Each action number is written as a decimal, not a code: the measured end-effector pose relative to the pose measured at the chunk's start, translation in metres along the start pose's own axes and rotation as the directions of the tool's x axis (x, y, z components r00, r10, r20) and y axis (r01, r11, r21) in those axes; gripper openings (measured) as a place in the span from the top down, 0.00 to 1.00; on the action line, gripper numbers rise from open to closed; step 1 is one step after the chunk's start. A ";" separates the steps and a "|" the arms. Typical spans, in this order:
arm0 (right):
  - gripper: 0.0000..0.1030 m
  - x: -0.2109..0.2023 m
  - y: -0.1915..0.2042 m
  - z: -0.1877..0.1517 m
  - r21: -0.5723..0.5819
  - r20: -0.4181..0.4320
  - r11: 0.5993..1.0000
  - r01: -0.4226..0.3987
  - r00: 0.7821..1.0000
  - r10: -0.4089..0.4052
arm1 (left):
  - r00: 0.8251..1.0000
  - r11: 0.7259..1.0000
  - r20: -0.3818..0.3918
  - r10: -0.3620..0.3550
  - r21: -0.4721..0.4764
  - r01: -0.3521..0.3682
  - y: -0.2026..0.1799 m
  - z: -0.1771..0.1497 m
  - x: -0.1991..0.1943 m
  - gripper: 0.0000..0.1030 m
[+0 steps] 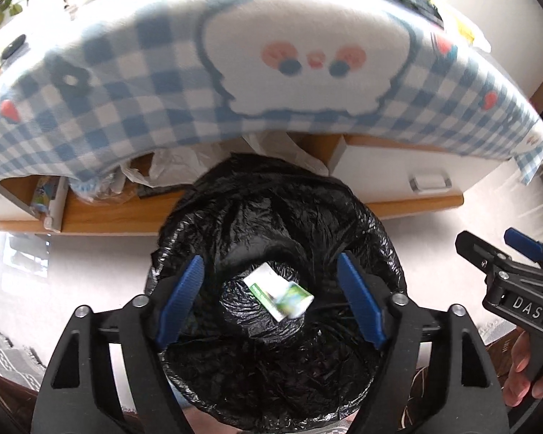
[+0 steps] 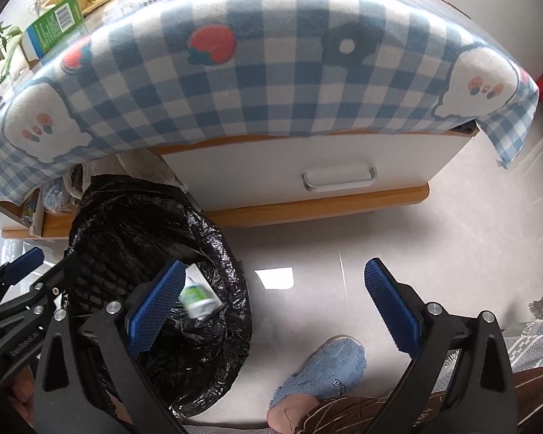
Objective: Collect trash
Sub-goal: 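Lower the white bottle into the bin and open the left tool, then raise both tools from the bin back toward the table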
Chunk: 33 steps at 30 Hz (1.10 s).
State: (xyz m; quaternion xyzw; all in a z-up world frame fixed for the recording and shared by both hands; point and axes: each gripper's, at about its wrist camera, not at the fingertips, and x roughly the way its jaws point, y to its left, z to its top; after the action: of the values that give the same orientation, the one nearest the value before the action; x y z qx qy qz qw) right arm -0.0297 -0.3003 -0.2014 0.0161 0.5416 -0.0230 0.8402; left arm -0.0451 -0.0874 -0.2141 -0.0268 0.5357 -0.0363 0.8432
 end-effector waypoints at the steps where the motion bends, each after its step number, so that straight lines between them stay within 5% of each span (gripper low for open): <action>1: 0.08 -0.003 0.001 0.000 0.000 0.008 1.000 -0.001 1.000 0.001 | 1.000 1.000 0.012 -0.001 -0.008 0.001 0.002 0.001 -0.004 0.20; 10: 0.08 -0.034 0.005 0.004 -0.031 0.085 0.999 -0.009 0.996 0.012 | 0.996 0.999 0.092 -0.002 -0.039 0.006 0.014 0.007 -0.044 0.06; 33: 0.08 -0.137 0.028 0.017 -0.085 0.292 0.996 -0.040 0.954 0.063 | 0.974 0.999 0.225 0.001 -0.032 0.007 0.018 0.024 -0.137 0.06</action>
State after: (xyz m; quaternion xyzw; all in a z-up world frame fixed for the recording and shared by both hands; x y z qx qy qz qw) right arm -0.0692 -0.2706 -0.0701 -0.0062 0.4105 0.0181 0.9117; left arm -0.0807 -0.0565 -0.0817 -0.0453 0.4373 -0.0256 0.8978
